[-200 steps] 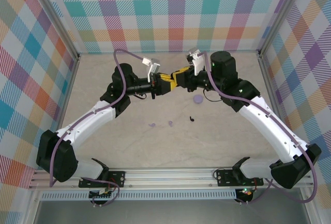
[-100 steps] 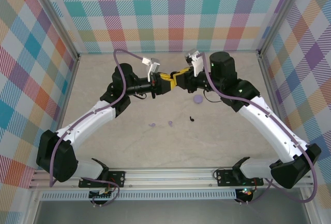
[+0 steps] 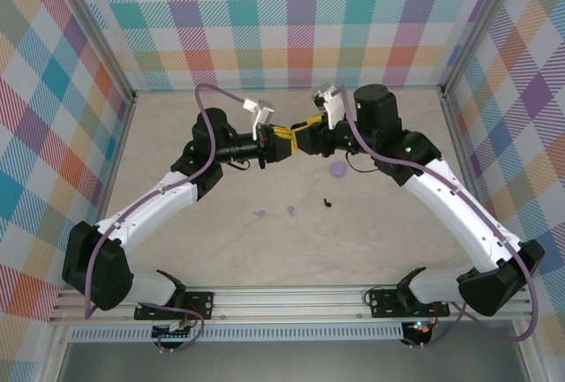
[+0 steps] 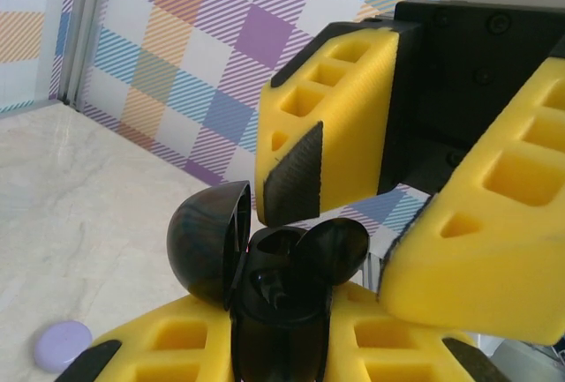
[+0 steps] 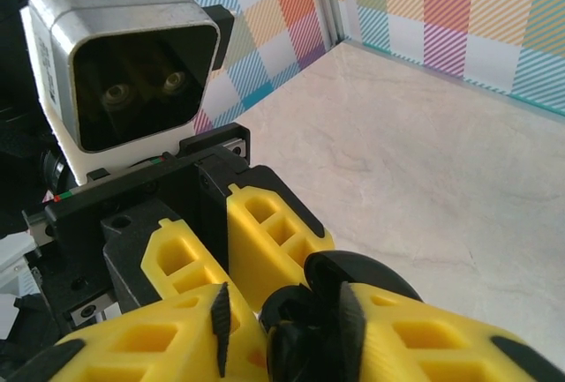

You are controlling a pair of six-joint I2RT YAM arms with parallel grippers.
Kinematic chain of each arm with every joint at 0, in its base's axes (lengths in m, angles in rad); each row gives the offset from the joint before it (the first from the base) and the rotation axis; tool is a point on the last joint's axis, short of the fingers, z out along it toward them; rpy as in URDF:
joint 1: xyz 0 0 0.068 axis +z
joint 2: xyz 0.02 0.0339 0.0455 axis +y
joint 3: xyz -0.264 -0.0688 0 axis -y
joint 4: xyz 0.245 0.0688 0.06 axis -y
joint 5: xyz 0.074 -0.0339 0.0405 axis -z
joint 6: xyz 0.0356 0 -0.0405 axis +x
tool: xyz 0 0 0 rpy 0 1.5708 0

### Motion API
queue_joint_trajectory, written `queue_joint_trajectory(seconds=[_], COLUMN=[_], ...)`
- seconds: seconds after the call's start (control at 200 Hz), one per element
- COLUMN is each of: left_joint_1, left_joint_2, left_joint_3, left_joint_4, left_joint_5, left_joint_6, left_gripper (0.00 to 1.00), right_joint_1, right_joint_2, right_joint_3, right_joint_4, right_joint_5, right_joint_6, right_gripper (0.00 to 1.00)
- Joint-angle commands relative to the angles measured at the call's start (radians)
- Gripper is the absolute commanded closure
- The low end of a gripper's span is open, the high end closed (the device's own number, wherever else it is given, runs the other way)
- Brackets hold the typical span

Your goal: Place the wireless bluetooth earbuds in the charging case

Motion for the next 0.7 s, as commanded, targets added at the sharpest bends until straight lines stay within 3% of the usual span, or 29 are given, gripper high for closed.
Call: queue_joint_trajectory(seconds=[0.0,0.15,0.43,0.695], left_joint_1=[-0.012,-0.013,-0.012,-0.011], left_joint_2=[0.001,0.001,-0.01,-0.012], left_joint_3=[0.036,0.037,0.037,0.043], left_joint_4=[0.012,0.012,-0.009,-0.029], left_joint_5=[0.004,0.006,-0.007,-0.011], left_joint_6=[0.019,0.02,0.037,0.057], left_gripper=[0.91,0.91,0.91,0.91], right_joint_1=[0.005,0.006,0.004,-0.001], right_joint_2=[0.006,0.002,-0.033,-0.06], right_joint_3=[0.041,0.049,0.068,0.072], right_joint_4=[-0.01,-0.01,-0.092,-0.134], right_joint_5=[-0.05,-0.007,0.184,0.192], right_joint_6=[0.015,0.033,0.042,0.028], right_gripper=[0.56,0.5,0.53,0.54])
